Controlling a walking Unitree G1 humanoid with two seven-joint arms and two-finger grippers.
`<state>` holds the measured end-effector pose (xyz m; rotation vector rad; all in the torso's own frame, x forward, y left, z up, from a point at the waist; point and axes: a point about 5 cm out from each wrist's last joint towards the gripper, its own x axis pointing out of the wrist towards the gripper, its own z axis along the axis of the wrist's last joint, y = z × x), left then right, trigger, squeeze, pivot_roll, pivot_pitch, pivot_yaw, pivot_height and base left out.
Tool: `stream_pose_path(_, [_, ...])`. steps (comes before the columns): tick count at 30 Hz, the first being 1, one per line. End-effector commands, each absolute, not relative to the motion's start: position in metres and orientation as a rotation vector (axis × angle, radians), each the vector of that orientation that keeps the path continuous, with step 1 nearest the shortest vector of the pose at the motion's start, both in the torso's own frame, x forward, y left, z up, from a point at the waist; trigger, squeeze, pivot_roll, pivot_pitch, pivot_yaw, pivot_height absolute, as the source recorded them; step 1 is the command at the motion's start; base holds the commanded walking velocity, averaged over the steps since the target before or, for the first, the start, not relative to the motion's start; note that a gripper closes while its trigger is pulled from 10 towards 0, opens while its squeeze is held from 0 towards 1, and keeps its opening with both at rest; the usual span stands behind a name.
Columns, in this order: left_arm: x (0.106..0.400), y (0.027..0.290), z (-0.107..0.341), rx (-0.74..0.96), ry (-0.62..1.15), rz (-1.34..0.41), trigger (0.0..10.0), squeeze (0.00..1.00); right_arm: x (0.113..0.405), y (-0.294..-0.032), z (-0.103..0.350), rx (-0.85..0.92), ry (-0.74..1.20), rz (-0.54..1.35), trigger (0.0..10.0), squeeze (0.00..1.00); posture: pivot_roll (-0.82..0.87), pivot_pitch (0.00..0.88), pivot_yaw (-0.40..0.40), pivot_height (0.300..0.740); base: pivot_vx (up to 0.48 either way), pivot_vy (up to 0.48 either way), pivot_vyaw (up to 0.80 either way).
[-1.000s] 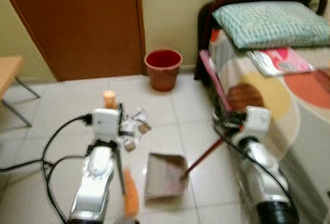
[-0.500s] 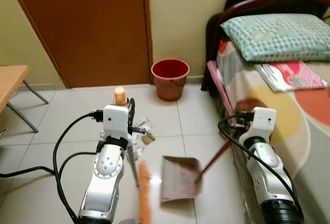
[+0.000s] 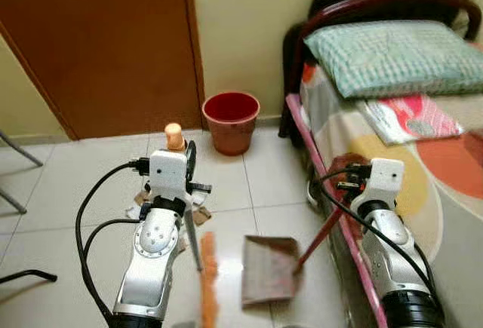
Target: Sweep floor
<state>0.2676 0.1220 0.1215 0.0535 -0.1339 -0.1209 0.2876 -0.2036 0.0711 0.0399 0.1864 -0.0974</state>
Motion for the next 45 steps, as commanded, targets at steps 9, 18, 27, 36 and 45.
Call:
stream_pose_path(9, [0.270, 0.127, 0.134, 0.095, -0.189, -0.107, 10.0, 0.00, 0.287, -0.202, 0.077, 0.045, 0.146, -0.085, 10.0, 0.00, -0.01, 0.020, -0.026, 0.740, 0.389, 0.000, 0.00])
stream_pose_path(18, [0.271, 0.124, 0.137, 0.099, -0.202, -0.112, 10.0, 0.00, 0.286, -0.202, 0.078, 0.045, 0.143, -0.088, 10.0, 0.00, -0.01, 0.020, -0.026, 0.740, 0.389, 0.000, 0.00])
stream_pose_path(27, [0.274, 0.126, 0.149, 0.125, -0.251, -0.105, 10.0, 0.00, 0.288, -0.202, 0.078, 0.040, 0.140, -0.093, 10.0, 0.00, -0.01, 0.021, -0.027, 0.740, 0.373, 0.000, 0.00])
stream_pose_path(36, [0.279, 0.130, 0.157, 0.166, -0.282, -0.101, 10.0, 0.00, 0.291, -0.203, 0.079, 0.038, 0.135, -0.096, 10.0, 0.00, 0.00, 0.023, -0.028, 0.740, 0.066, 0.000, 0.00])
stream_pose_path(45, [0.289, 0.144, 0.165, 0.224, -0.310, -0.075, 10.0, 0.00, 0.291, -0.203, 0.078, 0.032, 0.135, -0.104, 10.0, 0.00, 0.00, 0.024, -0.026, 0.740, 0.000, 0.000, 0.00])
